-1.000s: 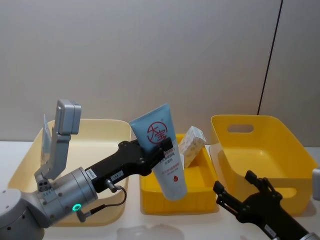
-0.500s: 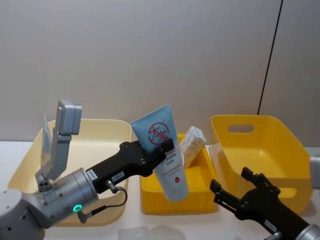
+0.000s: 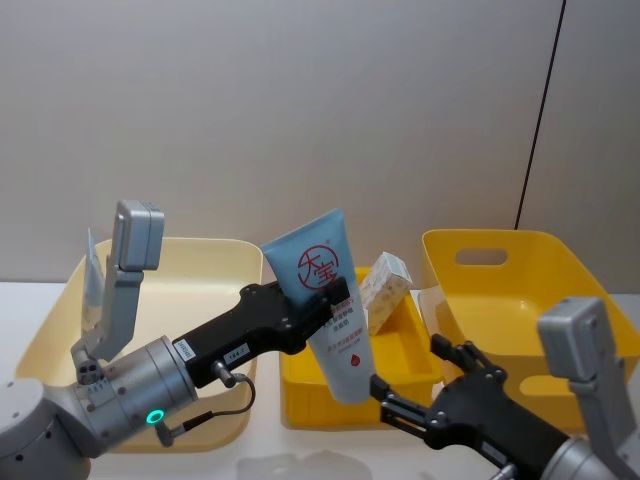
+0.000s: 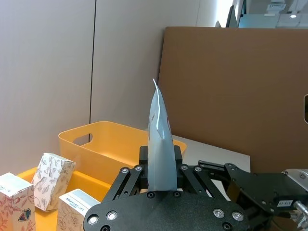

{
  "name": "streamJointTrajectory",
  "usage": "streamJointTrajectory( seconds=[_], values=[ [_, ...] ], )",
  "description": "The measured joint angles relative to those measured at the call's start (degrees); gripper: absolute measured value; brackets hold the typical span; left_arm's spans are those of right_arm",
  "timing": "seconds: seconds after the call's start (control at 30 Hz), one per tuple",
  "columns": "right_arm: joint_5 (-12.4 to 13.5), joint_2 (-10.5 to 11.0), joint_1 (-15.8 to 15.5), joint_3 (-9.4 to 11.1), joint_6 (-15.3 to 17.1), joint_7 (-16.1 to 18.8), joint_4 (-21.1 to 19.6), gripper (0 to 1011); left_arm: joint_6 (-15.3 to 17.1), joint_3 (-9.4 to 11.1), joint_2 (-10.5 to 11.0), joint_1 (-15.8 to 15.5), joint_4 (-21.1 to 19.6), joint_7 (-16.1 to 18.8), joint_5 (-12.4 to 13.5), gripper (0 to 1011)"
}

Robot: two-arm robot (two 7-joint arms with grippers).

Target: Bimanual collaborative sorting of washing and personal care products

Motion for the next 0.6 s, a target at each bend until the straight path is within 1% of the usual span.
streamJointTrajectory(
  seconds=[0.2, 0.33, 0.37, 0.47, 0.6],
  values=[
    [-2.4, -0.2, 2.1, -2.5, -0.8, 0.8, 1.3, 1001, 0.0, 0.0, 0.0, 0.0, 0.0, 0.0, 0.0, 257],
    [-4.5, -0.9, 3.7, -4.4, -1.4, 1.0, 2.5, 1001, 0.0, 0.0, 0.0, 0.0, 0.0, 0.0, 0.0, 257],
    [-4.5, -0.9, 3.7, -4.4, -1.4, 1.0, 2.5, 1001, 0.0, 0.0, 0.0, 0.0, 0.0, 0.0, 0.0, 256],
    [-6.3, -1.7, 4.9, -5.9, -2.0, 0.9, 3.5, 1001, 0.0, 0.0, 0.0, 0.0, 0.0, 0.0, 0.0, 257],
    [-8.0, -2.7, 6.1, -7.2, -2.4, 0.4, 4.6, 1001, 0.0, 0.0, 0.0, 0.0, 0.0, 0.0, 0.0, 257]
  ],
)
